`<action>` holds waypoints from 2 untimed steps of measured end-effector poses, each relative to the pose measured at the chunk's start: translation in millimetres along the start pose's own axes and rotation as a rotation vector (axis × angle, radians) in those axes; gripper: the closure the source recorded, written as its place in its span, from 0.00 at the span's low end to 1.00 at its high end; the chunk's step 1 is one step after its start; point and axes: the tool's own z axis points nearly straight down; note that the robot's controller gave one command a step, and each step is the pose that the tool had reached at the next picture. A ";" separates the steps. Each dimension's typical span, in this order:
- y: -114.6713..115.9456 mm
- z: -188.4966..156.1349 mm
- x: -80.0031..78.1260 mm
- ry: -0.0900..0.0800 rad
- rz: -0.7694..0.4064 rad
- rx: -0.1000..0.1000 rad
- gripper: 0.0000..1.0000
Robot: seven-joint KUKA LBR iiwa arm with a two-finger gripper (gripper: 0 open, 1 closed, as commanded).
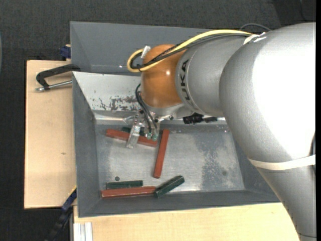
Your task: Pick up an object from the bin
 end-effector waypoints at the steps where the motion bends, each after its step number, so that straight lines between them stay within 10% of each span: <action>1: 0.0 0.0 0.0 0.000 0.000 0.000 1.00; 2: -62.4 -178.9 5.0 -0.004 -0.017 0.002 1.00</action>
Offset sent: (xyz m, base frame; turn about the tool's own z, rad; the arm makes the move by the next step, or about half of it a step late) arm -0.0230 -0.0606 0.1745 -0.0171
